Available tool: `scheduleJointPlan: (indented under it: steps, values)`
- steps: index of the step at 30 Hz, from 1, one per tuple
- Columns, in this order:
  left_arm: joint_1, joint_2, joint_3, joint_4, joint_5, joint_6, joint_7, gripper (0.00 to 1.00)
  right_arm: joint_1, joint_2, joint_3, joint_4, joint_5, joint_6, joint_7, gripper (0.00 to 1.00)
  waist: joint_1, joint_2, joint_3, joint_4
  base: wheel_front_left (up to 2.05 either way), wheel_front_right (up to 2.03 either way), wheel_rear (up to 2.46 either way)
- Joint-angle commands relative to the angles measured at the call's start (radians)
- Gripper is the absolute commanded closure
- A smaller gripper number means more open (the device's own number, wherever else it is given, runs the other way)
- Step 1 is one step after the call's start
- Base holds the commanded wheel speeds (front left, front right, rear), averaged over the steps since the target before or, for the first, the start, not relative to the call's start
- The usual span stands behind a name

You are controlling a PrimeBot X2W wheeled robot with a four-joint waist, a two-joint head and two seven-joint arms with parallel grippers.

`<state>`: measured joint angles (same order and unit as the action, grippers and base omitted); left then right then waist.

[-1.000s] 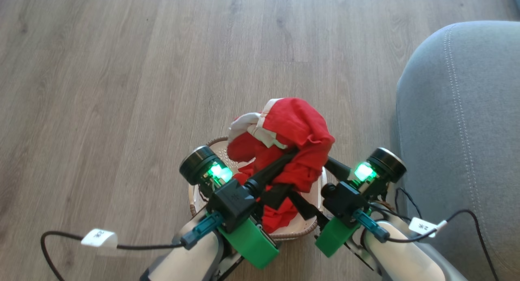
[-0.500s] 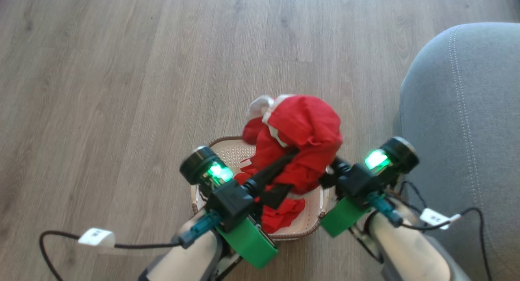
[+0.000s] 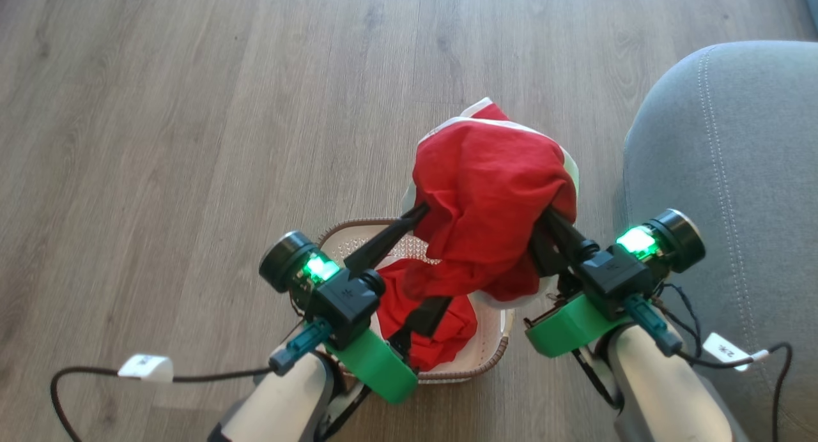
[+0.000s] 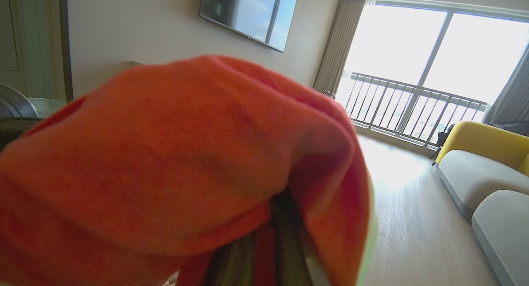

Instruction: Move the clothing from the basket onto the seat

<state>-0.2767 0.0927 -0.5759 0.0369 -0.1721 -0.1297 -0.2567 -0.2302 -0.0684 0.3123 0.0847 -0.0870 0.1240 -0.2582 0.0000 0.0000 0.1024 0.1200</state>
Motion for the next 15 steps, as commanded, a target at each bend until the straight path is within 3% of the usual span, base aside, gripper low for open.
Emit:
scheduleJointPlan:
  steps: [1,15]
  values:
    - [-0.007,-0.008,0.044,-0.025,0.013,-0.001,-0.005,0.00,-0.007,0.013,0.005,-0.043,0.005,0.007,-0.004,1.00,0.0000,0.0000,-0.002,-0.001,0.00,0.00,0.00]
    - [0.041,-0.010,0.071,0.063,0.034,-0.001,-0.005,0.00,-0.002,0.018,-0.098,-0.069,0.007,0.007,-0.004,1.00,0.0000,0.0000,-0.017,0.001,0.00,0.00,0.00]
